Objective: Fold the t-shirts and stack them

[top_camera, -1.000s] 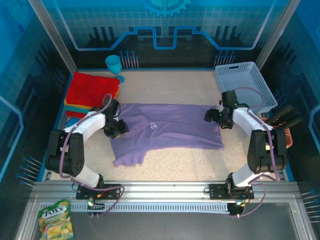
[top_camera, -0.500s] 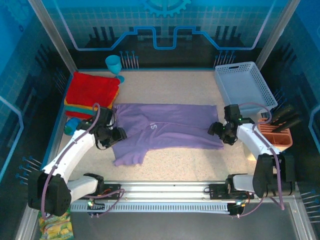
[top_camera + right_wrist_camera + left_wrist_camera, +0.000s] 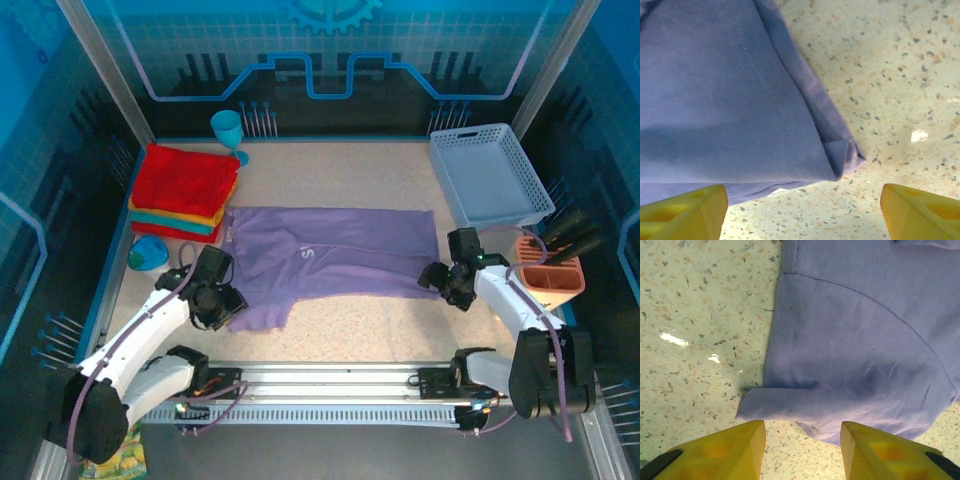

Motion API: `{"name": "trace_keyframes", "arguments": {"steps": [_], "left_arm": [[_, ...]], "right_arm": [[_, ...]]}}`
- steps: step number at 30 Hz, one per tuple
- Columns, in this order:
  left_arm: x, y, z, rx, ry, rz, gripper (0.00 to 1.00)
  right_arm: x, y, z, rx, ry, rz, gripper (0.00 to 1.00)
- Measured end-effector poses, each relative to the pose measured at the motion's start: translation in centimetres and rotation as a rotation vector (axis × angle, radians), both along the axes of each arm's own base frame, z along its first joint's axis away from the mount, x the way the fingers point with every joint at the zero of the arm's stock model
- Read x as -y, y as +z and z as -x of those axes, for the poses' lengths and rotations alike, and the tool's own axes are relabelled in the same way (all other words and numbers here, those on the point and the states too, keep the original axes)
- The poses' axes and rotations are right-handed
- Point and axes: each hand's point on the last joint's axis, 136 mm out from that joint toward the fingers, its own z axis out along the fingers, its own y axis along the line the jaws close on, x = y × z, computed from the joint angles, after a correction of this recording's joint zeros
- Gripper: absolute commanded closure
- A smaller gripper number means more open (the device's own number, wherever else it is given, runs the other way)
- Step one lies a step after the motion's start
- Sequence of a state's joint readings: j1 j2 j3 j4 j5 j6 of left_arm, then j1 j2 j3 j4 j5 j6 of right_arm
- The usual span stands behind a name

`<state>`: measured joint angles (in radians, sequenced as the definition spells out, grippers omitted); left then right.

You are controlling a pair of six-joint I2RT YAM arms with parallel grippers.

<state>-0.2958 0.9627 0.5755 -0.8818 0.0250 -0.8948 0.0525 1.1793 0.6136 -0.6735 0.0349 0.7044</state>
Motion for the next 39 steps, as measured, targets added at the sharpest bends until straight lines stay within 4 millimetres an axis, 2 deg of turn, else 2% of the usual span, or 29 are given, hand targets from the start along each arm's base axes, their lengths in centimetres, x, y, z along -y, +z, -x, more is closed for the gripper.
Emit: {"name": "trace_keyframes", "arguments": {"steps": [4, 8, 11, 18, 21, 24, 28, 31, 33, 39], "left_arm": [[-0.3, -1.6, 1.5, -0.058, 0.022, -0.024, 0.59], [-0.6, -2.8, 2.4, -0.098, 0.024, -0.052, 0.58], [-0.5, -3.2, 2.3, -0.096, 0.030, -0.050, 0.58], [-0.1, -3.8, 1.7, -0.070, 0.023, -0.039, 0.58], [-0.1, -4.3, 1.9, -0.077, 0.018, -0.043, 0.58], [-0.1, -4.3, 1.9, -0.073, 0.013, -0.044, 0.59], [-0.2, -4.4, 1.9, -0.080, 0.015, -0.052, 0.64], [-0.4, -4.5, 2.1, -0.090, 0.027, -0.062, 0.76], [-0.6, -4.5, 2.3, -0.098, 0.032, -0.071, 0.77], [-0.7, -4.6, 2.5, -0.105, 0.039, -0.077, 0.84]], "right_arm": [[0.2, -0.2, 0.2, -0.006, -0.006, 0.009, 0.28], [0.2, -0.3, 0.1, -0.001, -0.006, 0.008, 0.38], [0.1, -0.8, -0.1, -0.006, -0.003, 0.007, 0.45], [0.1, -1.9, -0.2, -0.025, -0.004, 0.007, 0.47], [0.2, -2.3, 0.0, -0.032, -0.005, 0.010, 0.47], [0.1, -2.3, -0.1, -0.029, -0.008, 0.009, 0.41], [0.0, -2.2, -0.3, -0.022, -0.007, 0.008, 0.34], [0.0, -1.9, -0.3, -0.009, 0.009, 0.017, 0.42], [0.2, -1.4, -0.2, 0.005, 0.007, 0.032, 0.44], [0.2, 0.4, 0.2, 0.043, 0.018, 0.044, 0.35]]}}
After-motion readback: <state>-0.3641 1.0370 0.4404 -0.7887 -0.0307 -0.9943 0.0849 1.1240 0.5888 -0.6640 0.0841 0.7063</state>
